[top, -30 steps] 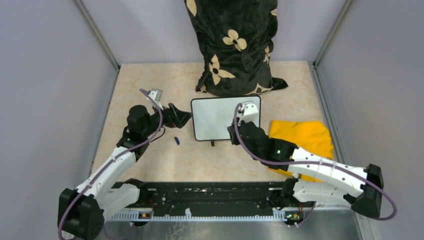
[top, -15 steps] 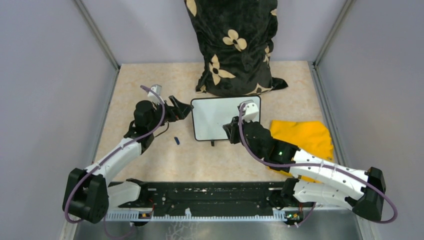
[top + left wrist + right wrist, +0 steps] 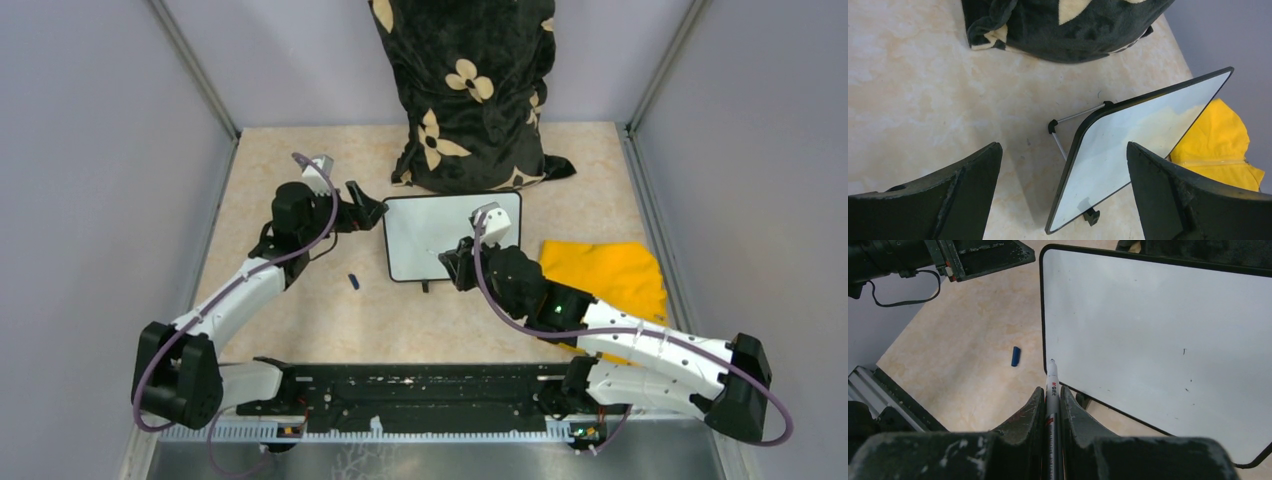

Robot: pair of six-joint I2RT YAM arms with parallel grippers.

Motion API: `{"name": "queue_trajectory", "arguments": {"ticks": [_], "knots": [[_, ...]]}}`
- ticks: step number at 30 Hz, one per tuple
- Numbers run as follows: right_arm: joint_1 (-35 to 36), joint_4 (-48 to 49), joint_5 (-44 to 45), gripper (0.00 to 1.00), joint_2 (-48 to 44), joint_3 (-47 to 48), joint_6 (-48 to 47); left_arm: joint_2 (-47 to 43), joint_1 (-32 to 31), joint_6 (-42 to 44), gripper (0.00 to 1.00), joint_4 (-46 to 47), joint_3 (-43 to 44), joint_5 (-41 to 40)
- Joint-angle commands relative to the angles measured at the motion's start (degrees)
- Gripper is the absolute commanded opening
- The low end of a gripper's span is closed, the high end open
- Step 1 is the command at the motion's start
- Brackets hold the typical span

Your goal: Write a sentence on the whiteboard

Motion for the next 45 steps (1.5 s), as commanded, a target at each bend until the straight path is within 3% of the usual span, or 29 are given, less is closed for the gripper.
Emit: {"name": "queue_trajectory", "arguments": {"ticks": [1,5,10,18,22,24,29,31,34,40,45], "knots": [[-0.13,4.18,-1.82,0.0,-3.07,-0.75,-2.2,-2.3,0.22,0.85,0.99,-6.56,1.72,-1.86],[-0.11,4.62,-1.65,0.0,-4.56,-1.54,-2.78,-5.47,0.22,-5.54,0.99,-12.6,3.77,-13.76],[-0.11,5.05,-1.76,0.0,-5.37,-2.03,-3.05,-4.71,-0.53,-19.03,0.99,-31.21,10.78,-34.46],[-0.15,5.15,-1.79,0.0,-6.81,-2.93,-3.06,-6.67,-4.83,-1.96,0.99,-31.5,13.2,-47.27],[-0.11,4.98,-1.86,0.0,-6.93,-2.93,-2.99,-7.58,-4.88,-6.01,0.99,-36.29,14.5,-50.75],[-0.06,4.97,-1.84,0.0,-6.93,-2.93,-2.87,-6.93,-4.88,-6.18,0.99,-38.15,16.46,-47.84],[-0.1,4.75,-1.93,0.0,-6.76,-2.44,-2.79,-4.35,-4.88,3.51,0.99,-37.01,20.97,-34.6],[-0.11,4.57,-1.99,0.0,-6.84,-2.25,-2.78,-3.72,-4.79,10.05,0.99,-33.81,21.7,-28.17],[-0.12,4.28,-1.98,0.0,-7.3,-2.22,-2.63,-4.84,-4.66,11.71,0.99,-28.34,20.06,-24.0],[-0.11,3.15,-1.42,0.0,-8.57,-2.44,-2.27,-11.19,-0.81,5.02,0.99,-12.65,10.65,-13.28],[-0.11,2.49,-1.6,0.0,-9.04,-2.49,-2.09,-9.58,4.68,-1.46,0.99,-8.43,7.02,-3.81]]}}
